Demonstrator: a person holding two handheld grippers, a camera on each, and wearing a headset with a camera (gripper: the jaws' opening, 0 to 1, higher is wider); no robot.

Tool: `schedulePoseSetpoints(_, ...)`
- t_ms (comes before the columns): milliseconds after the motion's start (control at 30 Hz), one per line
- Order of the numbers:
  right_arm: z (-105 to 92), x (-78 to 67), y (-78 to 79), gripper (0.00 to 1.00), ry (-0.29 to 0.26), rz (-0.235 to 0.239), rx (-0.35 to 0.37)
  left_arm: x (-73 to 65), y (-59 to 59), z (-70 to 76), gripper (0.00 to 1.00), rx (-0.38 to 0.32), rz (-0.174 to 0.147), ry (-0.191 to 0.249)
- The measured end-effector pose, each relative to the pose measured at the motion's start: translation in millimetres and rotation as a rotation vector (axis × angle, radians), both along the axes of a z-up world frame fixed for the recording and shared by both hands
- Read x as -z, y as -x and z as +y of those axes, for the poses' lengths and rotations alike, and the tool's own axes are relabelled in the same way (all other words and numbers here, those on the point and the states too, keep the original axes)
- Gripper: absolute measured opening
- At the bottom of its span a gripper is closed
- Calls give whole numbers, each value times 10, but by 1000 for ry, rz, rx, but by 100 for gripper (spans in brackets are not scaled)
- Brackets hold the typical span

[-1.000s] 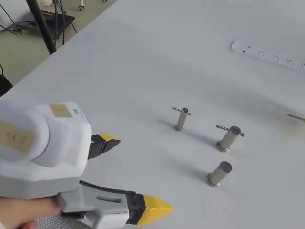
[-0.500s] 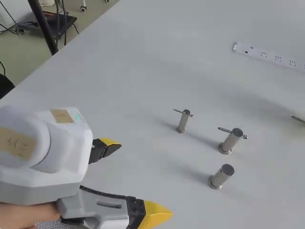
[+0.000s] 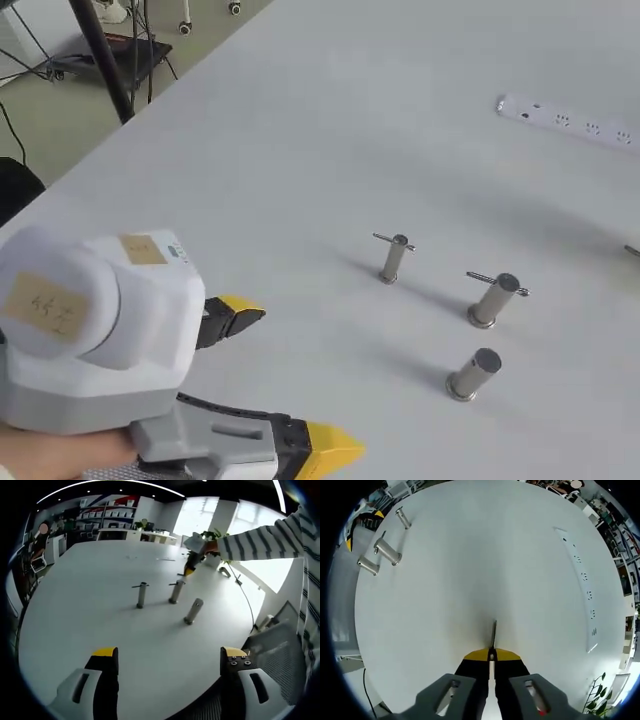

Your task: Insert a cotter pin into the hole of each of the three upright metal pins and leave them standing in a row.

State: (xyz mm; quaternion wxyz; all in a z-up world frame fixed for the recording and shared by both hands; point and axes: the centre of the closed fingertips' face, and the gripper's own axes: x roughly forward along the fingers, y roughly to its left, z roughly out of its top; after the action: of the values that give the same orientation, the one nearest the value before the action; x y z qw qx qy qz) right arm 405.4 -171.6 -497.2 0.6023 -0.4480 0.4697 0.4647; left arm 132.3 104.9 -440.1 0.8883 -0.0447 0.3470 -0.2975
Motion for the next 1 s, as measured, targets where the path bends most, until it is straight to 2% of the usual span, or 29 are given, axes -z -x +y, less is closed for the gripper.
schedulePoseSetpoints(167,3,-8,84,0,12,13,-26,-33,-4,-19,82,4,-11,-1)
schedulePoseSetpoints(367,-26,-138,133,0,-12,-5,-18,-76,-22,-62,81,16,-29,-9)
schedulePoseSetpoints(600,12,-407,242,0,-80,-79,-42,-193,-59,-176,80,38,-53,13)
schedulePoseSetpoints(767,59,-634,399,0,-139,-144,-72,-276,-106,-251,75,54,-63,31)
schedulePoseSetpoints(833,16,-674,368,0,-157,-164,-81,-331,-142,-293,74,65,-74,38)
schedulePoseSetpoints(1000,56,-866,524,0,-194,-211,-104,-413,-231,-392,72,98,-78,41)
